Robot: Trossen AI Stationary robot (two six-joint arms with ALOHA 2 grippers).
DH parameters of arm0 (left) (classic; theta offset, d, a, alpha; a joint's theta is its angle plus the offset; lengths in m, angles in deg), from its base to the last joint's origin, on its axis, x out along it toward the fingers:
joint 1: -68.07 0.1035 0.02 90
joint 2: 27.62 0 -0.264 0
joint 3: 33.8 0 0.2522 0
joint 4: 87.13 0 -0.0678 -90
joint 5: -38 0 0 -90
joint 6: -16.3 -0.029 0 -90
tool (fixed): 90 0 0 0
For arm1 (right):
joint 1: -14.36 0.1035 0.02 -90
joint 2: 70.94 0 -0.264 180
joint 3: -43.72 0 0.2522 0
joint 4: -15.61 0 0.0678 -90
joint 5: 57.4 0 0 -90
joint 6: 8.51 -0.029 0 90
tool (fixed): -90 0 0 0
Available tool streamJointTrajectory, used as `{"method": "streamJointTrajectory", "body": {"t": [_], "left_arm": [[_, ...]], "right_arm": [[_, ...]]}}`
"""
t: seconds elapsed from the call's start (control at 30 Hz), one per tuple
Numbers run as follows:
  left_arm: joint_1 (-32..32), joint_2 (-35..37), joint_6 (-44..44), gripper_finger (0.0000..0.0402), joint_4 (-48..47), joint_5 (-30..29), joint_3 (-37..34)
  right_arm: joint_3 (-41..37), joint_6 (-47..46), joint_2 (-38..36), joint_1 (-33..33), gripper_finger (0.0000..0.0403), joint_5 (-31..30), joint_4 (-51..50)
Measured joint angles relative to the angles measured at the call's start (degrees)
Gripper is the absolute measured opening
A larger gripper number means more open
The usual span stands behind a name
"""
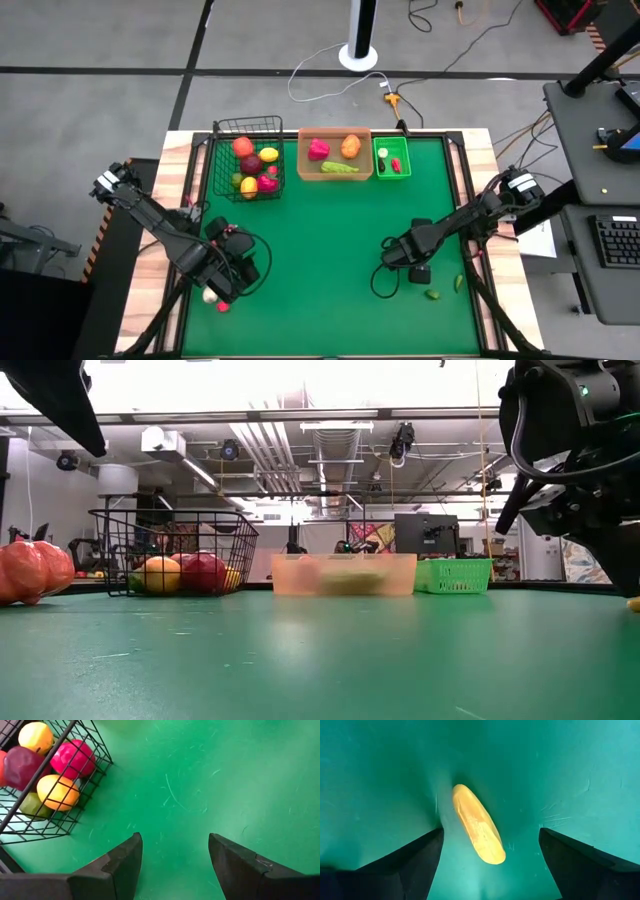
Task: Sort produce into baskets
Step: Put the yellow corn into the green basket
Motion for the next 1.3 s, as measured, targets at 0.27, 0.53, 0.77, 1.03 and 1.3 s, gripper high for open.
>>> {"method": "streamJointTrajectory", "body": {"t": [0.27, 0.53, 0.77, 1.03, 1.3], "left_arm": [[0.0, 0.0, -0.1, 0.021, 0.2, -0.5, 0.0], [0.0, 0.0, -0.1, 0.021, 0.5, -1.9, 0.0], [0.1, 0.0, 0.2, 0.021, 1.0, -5.7, 0.0], [0.1, 0.0, 0.3, 0.021, 1.6, -7.0, -0.1], [0.1, 0.0, 0.3, 0.021, 3.9, -14.0, -0.1]], "right_arm": [[0.0, -0.1, 0.0, 0.0, 0.0326, -0.2, 0.1], [0.0, -0.4, 0.0, 0.0, 0.0326, -0.2, 0.1], [0.0, -1.8, 0.0, -0.3, 0.0326, -0.1, 0.2], [0.0, -3.3, 0.1, -0.7, 0.0326, 1.2, 0.5], [0.0, -4.3, 0.1, -1.6, 0.0284, 2.2, 1.1]]}}
